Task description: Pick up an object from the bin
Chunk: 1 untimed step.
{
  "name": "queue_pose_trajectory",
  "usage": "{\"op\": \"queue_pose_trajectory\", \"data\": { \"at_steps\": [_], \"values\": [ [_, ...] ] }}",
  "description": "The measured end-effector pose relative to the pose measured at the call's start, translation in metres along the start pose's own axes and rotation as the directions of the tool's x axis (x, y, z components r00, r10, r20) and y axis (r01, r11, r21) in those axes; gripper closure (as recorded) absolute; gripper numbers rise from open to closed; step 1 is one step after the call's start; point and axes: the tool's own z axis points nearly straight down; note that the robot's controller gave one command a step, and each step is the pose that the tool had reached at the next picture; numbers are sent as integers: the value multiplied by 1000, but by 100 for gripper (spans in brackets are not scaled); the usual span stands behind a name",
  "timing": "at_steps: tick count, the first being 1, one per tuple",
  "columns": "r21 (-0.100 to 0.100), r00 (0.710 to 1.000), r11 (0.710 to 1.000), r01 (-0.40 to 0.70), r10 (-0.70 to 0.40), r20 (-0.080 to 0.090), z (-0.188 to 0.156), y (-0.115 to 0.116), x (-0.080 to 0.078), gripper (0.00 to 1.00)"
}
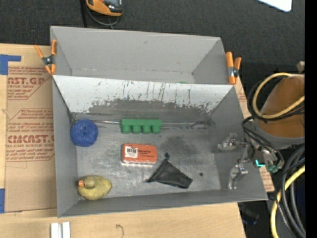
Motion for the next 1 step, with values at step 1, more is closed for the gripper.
{"op": "queue_pose_trajectory", "data": {
  "at_steps": [1],
  "values": [
    [2,1000,1000,2,-2,7,-4,1,-2,0]
  ]
}}
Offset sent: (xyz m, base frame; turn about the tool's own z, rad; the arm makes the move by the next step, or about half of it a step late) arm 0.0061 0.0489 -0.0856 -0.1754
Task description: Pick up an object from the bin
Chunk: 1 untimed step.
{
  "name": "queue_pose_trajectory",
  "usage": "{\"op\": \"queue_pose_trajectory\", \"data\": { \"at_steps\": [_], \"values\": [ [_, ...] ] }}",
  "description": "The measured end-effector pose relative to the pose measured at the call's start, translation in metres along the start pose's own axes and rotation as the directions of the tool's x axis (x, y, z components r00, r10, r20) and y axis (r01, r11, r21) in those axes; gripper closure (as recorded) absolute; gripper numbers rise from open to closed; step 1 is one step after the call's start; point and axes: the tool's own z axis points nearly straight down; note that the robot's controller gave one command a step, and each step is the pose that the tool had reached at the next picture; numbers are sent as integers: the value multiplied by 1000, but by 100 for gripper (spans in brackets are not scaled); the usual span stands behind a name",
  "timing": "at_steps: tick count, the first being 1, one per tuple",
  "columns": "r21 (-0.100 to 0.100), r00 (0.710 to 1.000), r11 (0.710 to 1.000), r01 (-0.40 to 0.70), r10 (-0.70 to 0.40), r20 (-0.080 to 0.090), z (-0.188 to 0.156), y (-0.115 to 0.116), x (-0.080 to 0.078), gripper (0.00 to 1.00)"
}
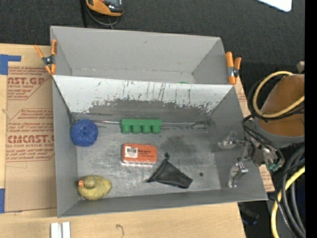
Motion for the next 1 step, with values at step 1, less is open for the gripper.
{"op": "queue_pose_trajectory", "data": {
  "at_steps": [1],
  "values": [
    [2,996,996,92,-92,4,47,25,-3,0]
  ]
}}
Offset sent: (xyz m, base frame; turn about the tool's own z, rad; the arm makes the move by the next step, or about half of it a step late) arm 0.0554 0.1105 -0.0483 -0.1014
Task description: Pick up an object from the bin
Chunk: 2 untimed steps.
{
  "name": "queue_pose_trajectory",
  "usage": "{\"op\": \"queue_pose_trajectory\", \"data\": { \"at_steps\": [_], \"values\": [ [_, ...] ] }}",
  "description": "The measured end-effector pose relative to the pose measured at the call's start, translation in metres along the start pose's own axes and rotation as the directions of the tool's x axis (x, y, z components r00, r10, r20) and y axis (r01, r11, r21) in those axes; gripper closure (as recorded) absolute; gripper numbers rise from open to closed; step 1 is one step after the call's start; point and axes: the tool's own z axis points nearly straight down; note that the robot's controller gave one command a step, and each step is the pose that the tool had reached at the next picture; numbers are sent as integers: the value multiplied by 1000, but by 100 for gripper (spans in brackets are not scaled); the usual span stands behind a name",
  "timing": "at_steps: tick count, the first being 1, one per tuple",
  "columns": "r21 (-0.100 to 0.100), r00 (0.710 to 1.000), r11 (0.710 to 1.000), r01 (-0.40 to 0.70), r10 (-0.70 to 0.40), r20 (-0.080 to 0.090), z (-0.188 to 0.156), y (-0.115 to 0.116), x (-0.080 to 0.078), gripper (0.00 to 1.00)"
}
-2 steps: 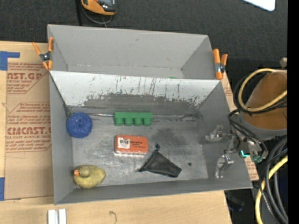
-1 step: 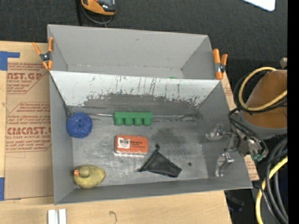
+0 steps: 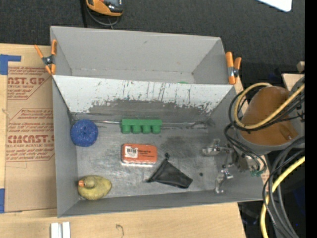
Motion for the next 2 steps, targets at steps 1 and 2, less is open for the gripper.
{"op": "queue_pose_trajectory", "data": {
  "at_steps": [1,2],
  "values": [
    [-3,1000,1000,12,-12,-6,7,57,-40,0],
    [-6,987,987,158,-158,1,27,79,-48,0]
  ]
}}
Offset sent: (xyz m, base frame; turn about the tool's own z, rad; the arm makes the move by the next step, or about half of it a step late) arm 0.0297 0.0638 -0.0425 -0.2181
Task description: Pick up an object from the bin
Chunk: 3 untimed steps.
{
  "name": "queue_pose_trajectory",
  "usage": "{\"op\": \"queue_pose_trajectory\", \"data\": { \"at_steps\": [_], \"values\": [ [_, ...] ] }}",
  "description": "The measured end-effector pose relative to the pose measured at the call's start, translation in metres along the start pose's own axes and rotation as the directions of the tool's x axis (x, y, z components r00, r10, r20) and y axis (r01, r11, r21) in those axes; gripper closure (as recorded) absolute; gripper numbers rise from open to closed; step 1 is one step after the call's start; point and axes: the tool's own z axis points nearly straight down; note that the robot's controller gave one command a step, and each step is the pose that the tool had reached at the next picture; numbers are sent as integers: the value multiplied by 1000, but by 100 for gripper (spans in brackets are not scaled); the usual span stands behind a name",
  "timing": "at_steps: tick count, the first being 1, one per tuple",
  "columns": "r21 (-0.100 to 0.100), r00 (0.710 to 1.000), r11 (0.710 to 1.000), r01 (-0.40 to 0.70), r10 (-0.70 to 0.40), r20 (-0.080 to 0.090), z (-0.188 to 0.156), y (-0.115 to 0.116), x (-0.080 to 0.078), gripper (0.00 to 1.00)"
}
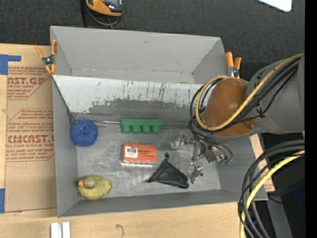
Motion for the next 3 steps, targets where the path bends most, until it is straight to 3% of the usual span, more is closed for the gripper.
{"op": "queue_pose_trajectory", "data": {
  "at_steps": [1,2,3],
  "values": [
    [1,966,966,259,-259,-7,9,8,22,0],
    [0,814,814,581,-581,-5,12,24,11,0],
    [-1,349,349,937,-937,-6,13,67,-7,100]
  ]
}}
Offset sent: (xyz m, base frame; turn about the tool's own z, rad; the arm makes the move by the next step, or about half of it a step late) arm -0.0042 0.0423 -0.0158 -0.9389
